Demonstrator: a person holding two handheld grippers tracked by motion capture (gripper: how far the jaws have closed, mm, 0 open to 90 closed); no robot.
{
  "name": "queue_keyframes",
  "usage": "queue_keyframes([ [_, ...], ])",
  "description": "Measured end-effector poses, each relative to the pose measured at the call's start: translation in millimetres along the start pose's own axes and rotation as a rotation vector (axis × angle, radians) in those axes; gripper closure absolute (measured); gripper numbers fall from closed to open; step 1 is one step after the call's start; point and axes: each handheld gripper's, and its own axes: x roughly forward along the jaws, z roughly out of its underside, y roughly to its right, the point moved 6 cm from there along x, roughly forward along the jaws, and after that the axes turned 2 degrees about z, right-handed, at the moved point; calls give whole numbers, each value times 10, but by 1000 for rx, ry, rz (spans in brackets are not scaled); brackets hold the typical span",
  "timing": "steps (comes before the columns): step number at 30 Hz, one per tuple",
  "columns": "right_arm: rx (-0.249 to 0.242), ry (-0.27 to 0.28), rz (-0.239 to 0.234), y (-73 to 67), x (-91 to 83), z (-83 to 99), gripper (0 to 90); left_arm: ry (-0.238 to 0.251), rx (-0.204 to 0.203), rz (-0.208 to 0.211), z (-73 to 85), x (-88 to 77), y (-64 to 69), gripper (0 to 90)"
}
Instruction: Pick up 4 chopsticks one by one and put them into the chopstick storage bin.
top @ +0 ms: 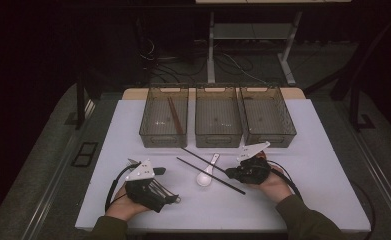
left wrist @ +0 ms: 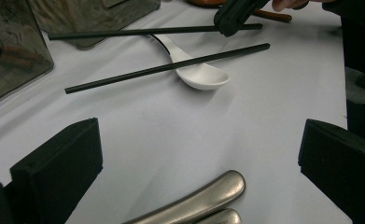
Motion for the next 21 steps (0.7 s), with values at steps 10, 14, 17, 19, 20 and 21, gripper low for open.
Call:
queue_keyframes([
  [10, 29, 37, -7, 22, -84, -48, 856, 17, -1, -4, -22, 25, -10, 0],
  [14, 44, 49, -12, 29, -115, -72, 856, 18, -4, -4, -18, 17, -11, 0],
  [17, 48, 62, -12, 29, -140, -99, 856, 21, -6, -3, -20, 16, -4, 0],
  [19, 53, 71, -11, 37, -155, -116, 856, 17, -4, -4, -18, 19, -2, 0],
  [20, 56, 74, -11, 41, -158, -121, 856, 19, -5, -3, -18, 23, 0, 0],
  [21, 60, 77, -10, 46, -162, -125, 856, 18, -4, -2, -18, 24, 1, 0],
])
